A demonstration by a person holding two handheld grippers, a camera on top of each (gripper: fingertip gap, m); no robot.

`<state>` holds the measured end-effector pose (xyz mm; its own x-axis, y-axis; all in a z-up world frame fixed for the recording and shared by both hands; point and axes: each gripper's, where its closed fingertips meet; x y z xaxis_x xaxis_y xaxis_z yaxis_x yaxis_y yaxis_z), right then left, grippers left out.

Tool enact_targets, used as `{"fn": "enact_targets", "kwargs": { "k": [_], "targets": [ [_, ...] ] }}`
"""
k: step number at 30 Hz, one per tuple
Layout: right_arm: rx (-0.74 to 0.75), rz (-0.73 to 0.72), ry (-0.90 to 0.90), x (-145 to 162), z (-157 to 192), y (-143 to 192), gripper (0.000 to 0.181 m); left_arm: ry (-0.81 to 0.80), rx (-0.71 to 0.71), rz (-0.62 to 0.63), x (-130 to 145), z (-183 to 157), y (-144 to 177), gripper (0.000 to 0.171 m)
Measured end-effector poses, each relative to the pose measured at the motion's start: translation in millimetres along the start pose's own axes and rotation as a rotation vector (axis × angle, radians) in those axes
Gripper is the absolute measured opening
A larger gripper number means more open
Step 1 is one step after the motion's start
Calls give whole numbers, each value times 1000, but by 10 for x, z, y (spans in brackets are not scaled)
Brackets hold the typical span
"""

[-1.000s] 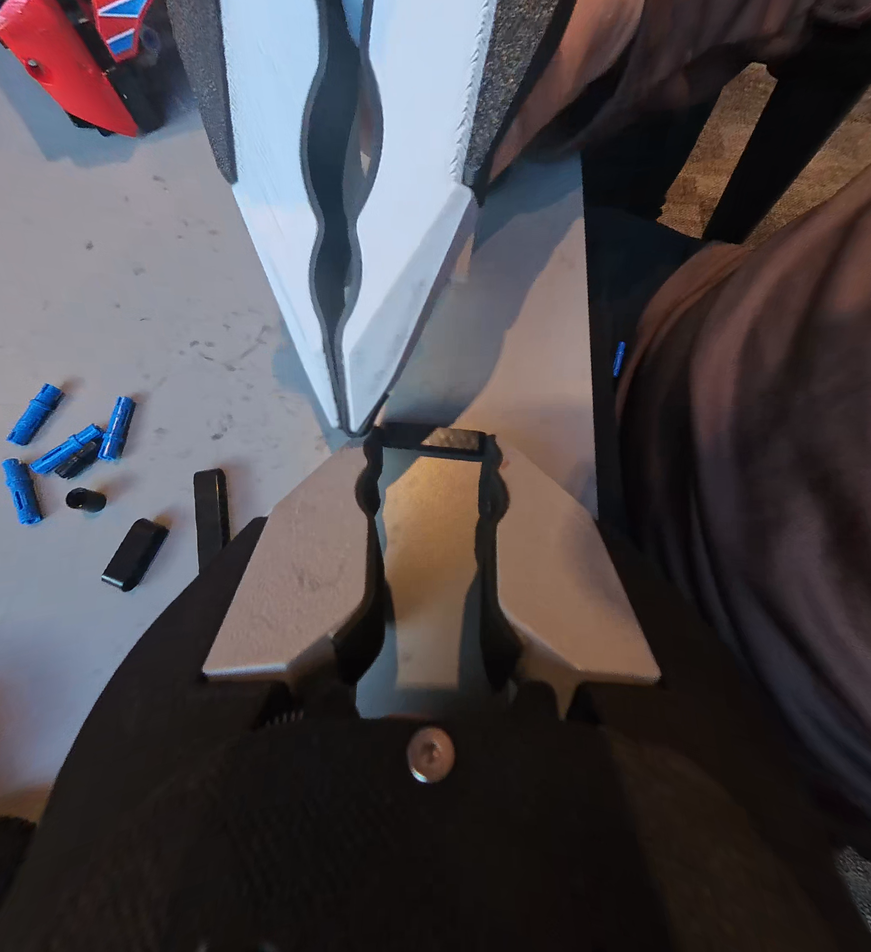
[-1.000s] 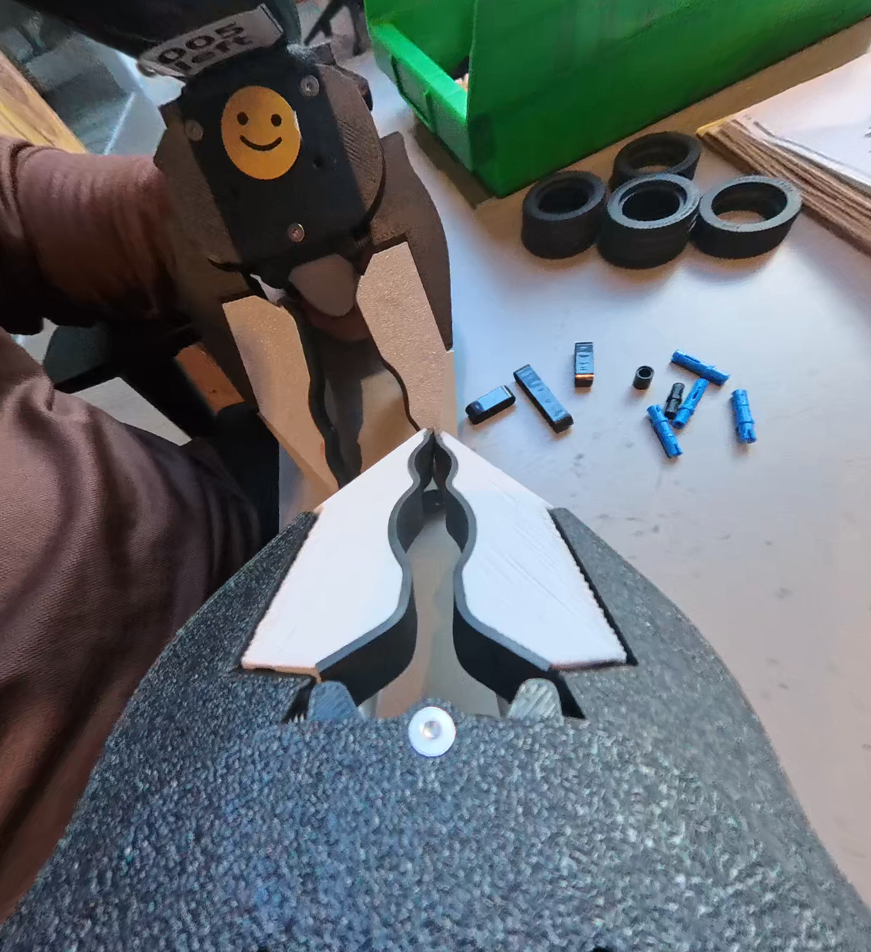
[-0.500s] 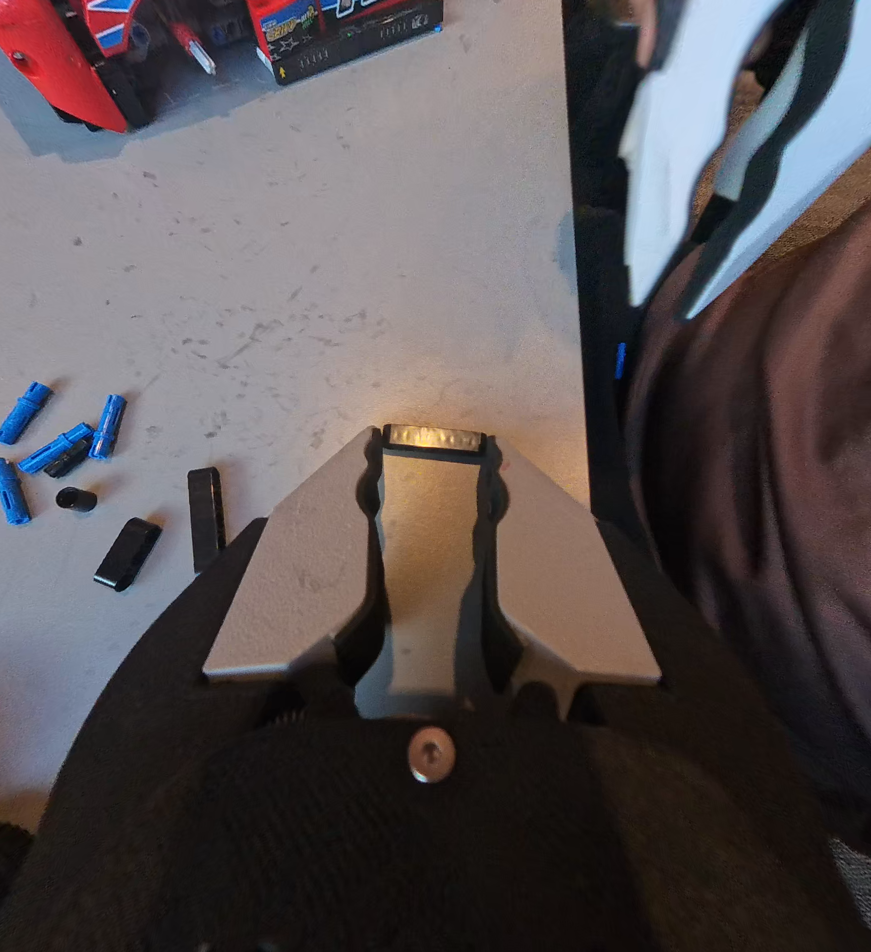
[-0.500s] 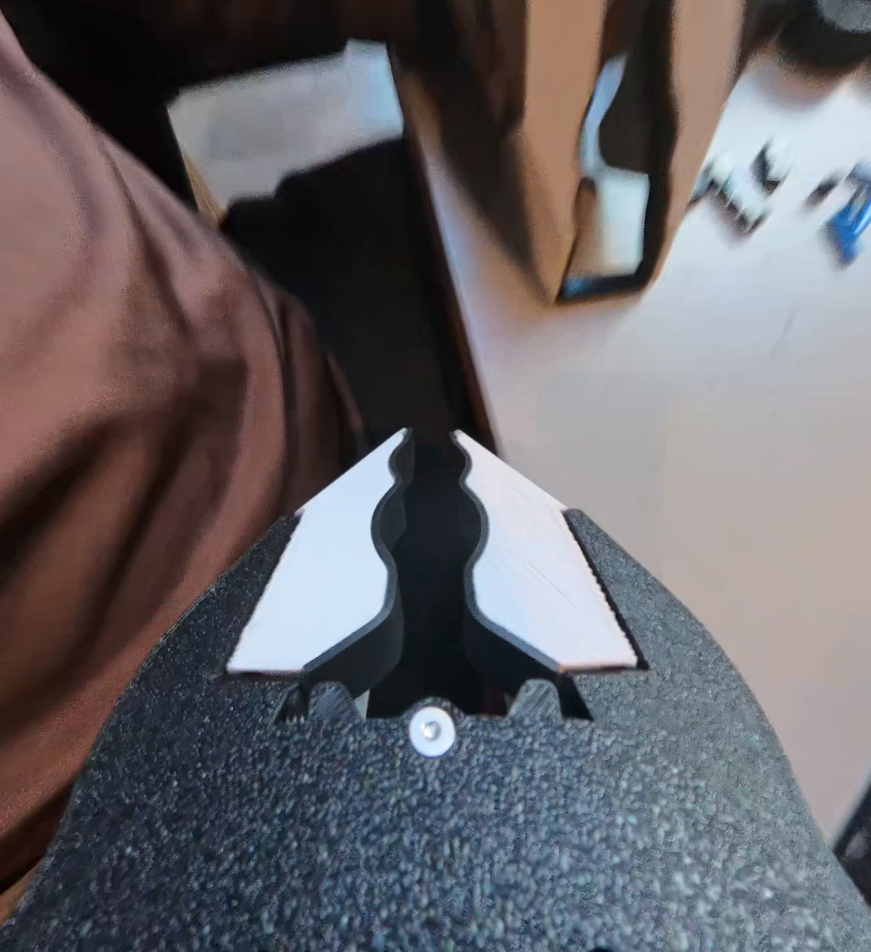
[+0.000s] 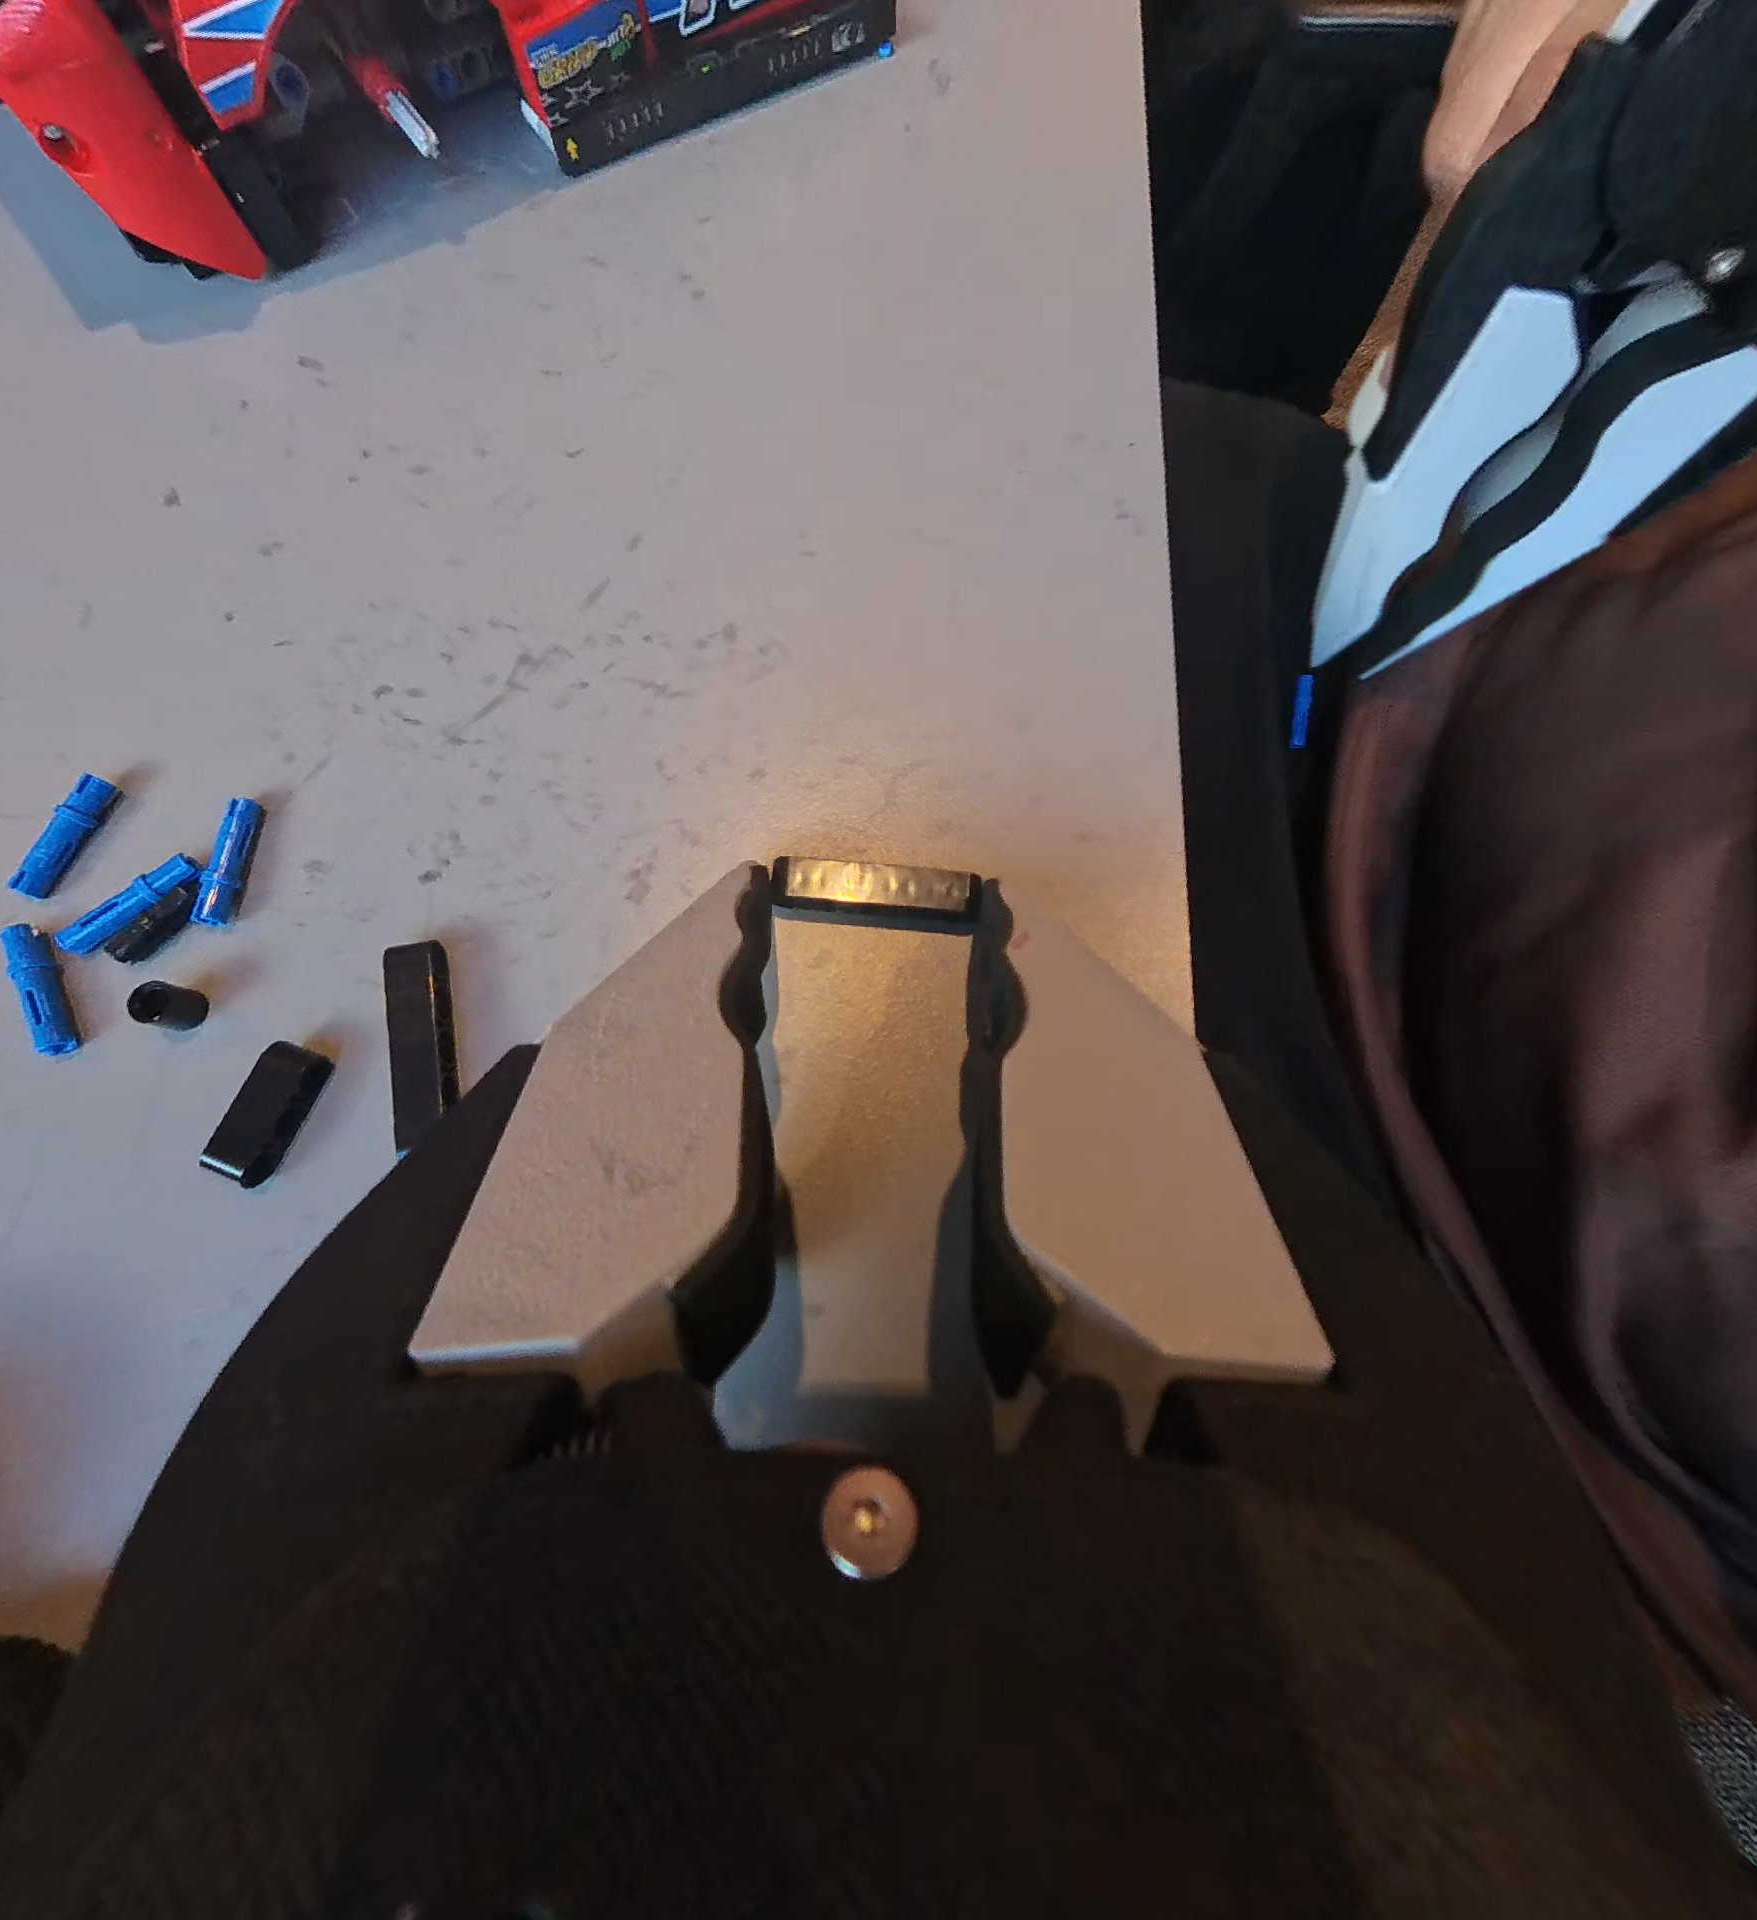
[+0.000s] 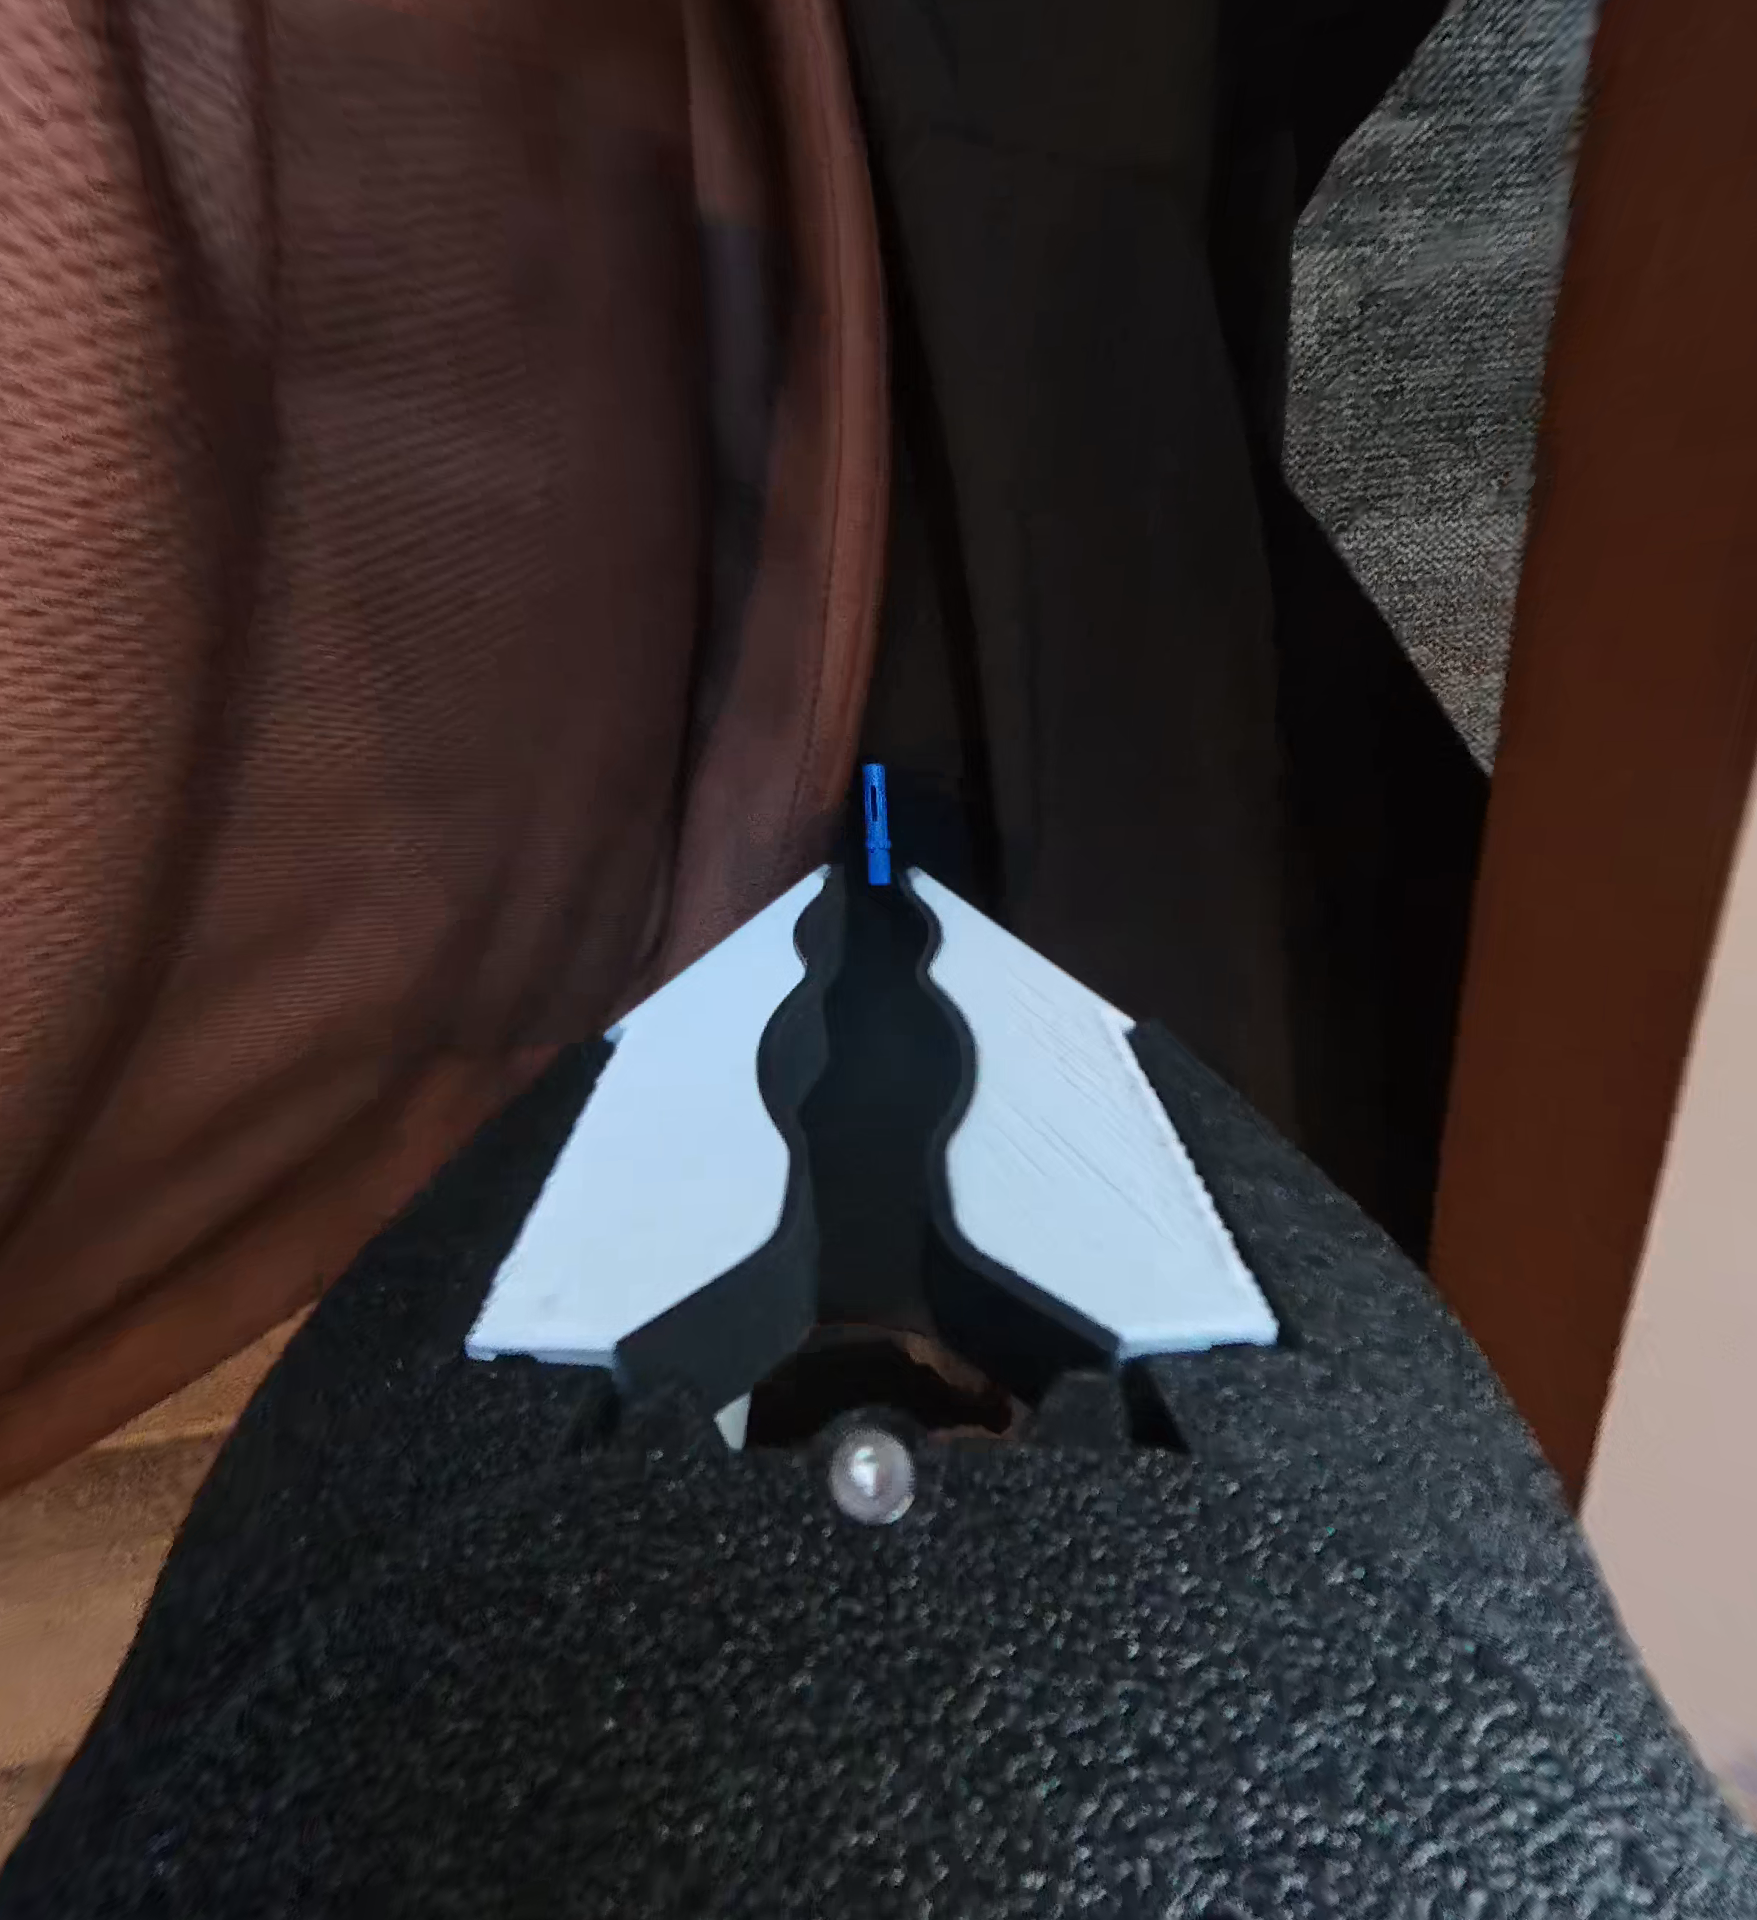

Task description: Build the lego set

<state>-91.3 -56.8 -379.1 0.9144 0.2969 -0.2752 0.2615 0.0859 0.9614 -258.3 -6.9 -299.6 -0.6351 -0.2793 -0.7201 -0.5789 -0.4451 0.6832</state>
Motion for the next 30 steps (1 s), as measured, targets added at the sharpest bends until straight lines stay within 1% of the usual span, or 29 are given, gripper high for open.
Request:
{"fn": "enact_targets", "kwargs": {
  "k": [4,8,11,15,17,20,22,24,27,29,30],
  "targets": [
    [-3,55,52,37,-31,-160,9,10,9,-4,-2,-1,3,38],
    [-24,78,53,39,-50,-268,6,13,13,-6,-4,-2,5,38],
    [-49,43,26,-14,-53,-245,4,11,15,-7,-4,-8,5,38],
    [-108,-30,-58,-98,-26,-170,4,9,15,-6,-4,-9,5,38],
    [-97,-48,-69,-104,-40,-133,5,8,14,-6,-4,-9,4,38],
    [-80,-106,-84,-163,-47,64,4,5,10,-4,-3,-9,4,38],
    [-86,-191,-106,-286,-56,304,4,6,10,-4,-3,-9,3,38],
    [-67,-286,-123,-441,-157,588,4,11,14,-6,-5,-9,5,38],
    [-1,-440,-157,-721,-499,989,4,17,17,-8,-6,-6,7,38],
    [34,-515,-201,-892,-797,1128,5,19,18,-9,-5,-5,7,38],
    [45,-531,-222,-959,-938,1136,5,22,17,-9,-4,-2,9,38]
  ]
}}
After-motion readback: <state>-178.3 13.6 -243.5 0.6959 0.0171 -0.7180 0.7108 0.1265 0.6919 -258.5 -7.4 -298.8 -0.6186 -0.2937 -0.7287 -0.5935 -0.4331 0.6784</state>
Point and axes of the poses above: each gripper's, where its closed fingertips meet, y back along the fingers, x out of its underside, z = x × y across the jaws, and after that the axes turned 14 degrees about -y, right-handed
